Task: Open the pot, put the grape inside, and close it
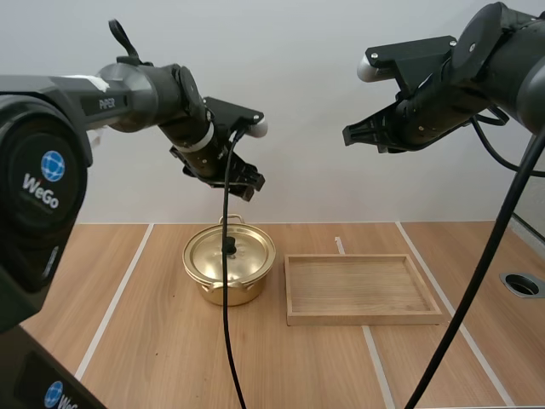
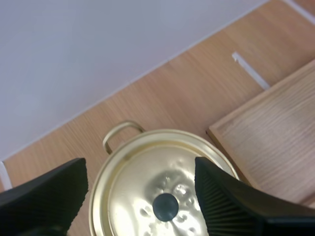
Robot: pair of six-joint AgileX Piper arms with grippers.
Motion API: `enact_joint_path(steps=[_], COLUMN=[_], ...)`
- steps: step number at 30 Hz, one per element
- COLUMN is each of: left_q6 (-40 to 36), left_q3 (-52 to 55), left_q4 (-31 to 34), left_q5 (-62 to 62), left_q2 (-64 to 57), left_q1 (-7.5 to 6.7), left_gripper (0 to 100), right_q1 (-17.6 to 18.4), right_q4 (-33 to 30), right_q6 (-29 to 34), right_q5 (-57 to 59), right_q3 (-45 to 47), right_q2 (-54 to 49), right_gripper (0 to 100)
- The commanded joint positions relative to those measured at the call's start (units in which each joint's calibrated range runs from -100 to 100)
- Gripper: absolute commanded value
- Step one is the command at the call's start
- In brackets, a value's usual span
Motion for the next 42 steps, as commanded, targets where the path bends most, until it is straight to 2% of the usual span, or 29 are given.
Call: enact_joint_path(steps=[1, 3, 4, 6, 9, 10, 14, 23, 26, 30, 32, 39, 42], left_q6=[-0.7, -0.8, -1.3, -2.4, -2.6, -2.6, -3.4, -3.3, -12.8, -26.7, -29.5, -29.8, -29.8], left_q3=[-2.6, -3.6, -3.9, -4.5, -5.2, -5.2, -5.2, -5.2, -4.0, 0.5, 2.7, 13.0, 19.8], left_q4=[-0.3, -0.3, -0.3, -0.2, -0.2, 0.0, 0.7, 1.5, 6.3, 17.8, 20.5, 20.7, 20.7], left_q5=[0.9, 0.9, 0.5, 0.5, 0.1, -0.7, -3.3, -2.9, -6.9, -23.0, -25.9, -34.8, -39.0], left_q2=[-3.1, -4.5, -5.2, -6.2, -7.2, -7.3, -8.3, -11.0, -12.7, -17.0, -19.2, -26.6, -30.3], left_q1=[-0.25, -0.25, -0.25, -0.25, -0.25, -0.25, -0.25, -0.25, -0.14, 1.25, 2.26, 6.69, 7.64], left_gripper=[100, 91, 82, 55, 7, 0, 0, 0, 0, 0, 0, 0, 0], right_q1=[-0.3, -0.3, -0.3, -0.3, -0.3, -0.3, -0.3, -0.3, -0.3, -0.3, -0.3, 1.0, 2.5], right_q4=[0.1, 0.2, 0.4, 0.8, 1.3, 1.3, 2.2, 8.4, 9.7, 9.8, 10.2, 12.8, 12.7], right_q6=[-0.2, -0.2, -0.2, -0.2, -0.2, -0.2, -0.2, 1.6, 1.6, 1.6, 1.6, 0.4, -1.6], right_q5=[0.1, 0.2, 0.2, 0.3, 0.9, 0.9, 0.8, 1.3, 1.3, -1.1, -2.6, -11.9, -20.4], right_q3=[-0.1, -0.1, -0.1, -0.1, -0.1, -0.1, -0.1, -0.1, -0.1, 0.0, 0.1, 7.9, 14.2], right_q2=[-0.7, -0.7, -0.7, -0.7, -0.7, -0.7, -0.7, -0.7, -0.7, -0.7, -0.7, -1.3, -3.2], right_gripper=[0, 0, 0, 0, 0, 0, 0, 0, 0, 0, 0, 0, 0])
